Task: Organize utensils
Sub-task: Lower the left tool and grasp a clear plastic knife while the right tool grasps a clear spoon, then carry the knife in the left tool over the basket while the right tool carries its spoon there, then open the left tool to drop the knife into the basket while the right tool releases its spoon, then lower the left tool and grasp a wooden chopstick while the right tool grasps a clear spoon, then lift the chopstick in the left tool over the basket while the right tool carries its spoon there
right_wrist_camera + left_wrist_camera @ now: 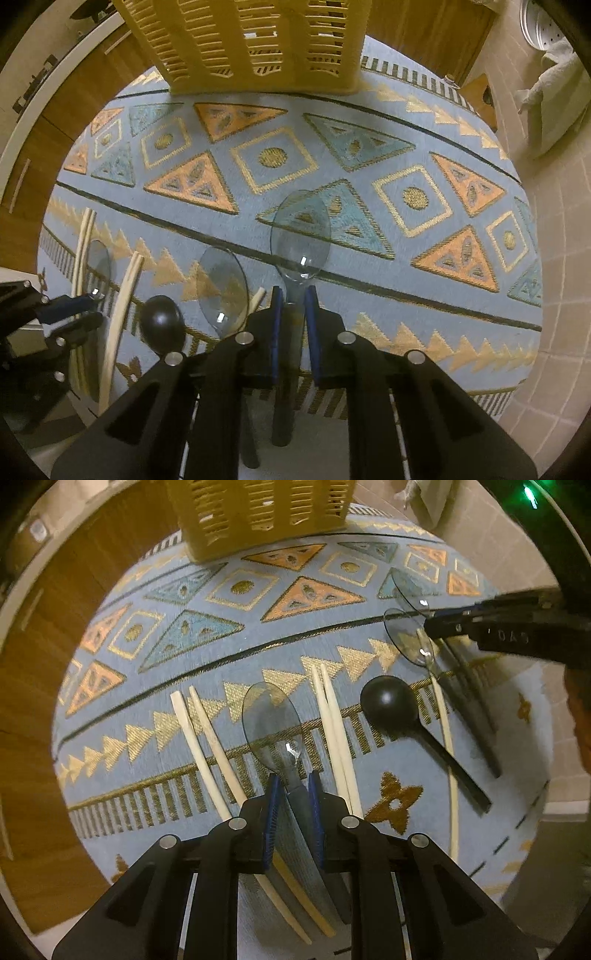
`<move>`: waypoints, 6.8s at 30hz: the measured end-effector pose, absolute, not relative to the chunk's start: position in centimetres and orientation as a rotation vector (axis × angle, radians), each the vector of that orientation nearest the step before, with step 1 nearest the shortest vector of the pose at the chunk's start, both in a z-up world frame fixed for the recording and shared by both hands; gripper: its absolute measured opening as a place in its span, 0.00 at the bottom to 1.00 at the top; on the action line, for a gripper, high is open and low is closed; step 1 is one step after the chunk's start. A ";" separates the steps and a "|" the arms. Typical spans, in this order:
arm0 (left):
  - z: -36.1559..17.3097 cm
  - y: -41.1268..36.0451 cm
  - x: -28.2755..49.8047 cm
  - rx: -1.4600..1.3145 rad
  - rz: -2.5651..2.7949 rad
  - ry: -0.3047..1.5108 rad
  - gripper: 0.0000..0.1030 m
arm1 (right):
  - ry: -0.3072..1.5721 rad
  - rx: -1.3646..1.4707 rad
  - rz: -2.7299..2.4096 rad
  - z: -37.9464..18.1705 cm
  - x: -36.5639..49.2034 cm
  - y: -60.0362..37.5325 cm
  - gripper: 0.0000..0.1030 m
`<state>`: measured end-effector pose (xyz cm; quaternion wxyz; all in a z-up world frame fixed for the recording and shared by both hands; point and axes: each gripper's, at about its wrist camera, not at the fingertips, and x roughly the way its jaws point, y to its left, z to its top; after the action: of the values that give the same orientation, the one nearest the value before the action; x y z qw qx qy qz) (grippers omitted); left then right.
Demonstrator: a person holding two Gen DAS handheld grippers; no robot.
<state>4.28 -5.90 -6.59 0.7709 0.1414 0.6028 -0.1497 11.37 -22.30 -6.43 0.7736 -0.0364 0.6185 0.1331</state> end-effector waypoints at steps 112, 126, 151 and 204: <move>6.2 1.4 5.4 -0.171 -0.488 0.755 0.26 | 0.894 -0.056 0.199 4.5 4.8 -22.1 0.40; -4.5 3.9 4.6 -0.081 -0.420 1.086 0.23 | 1.109 0.047 0.239 -1.9 4.5 -21.7 0.29; -5.9 1.6 4.8 0.240 -0.381 1.120 0.20 | 1.126 0.090 0.241 -2.8 4.5 -22.6 0.25; 2.4 4.7 2.4 -0.215 -0.473 0.588 0.03 | 0.865 0.115 0.488 1.3 0.9 -22.3 0.10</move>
<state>2.39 4.72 2.45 0.9241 -0.1046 0.2863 -0.2306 0.91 -22.29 1.30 0.8777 0.0552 0.4145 0.2338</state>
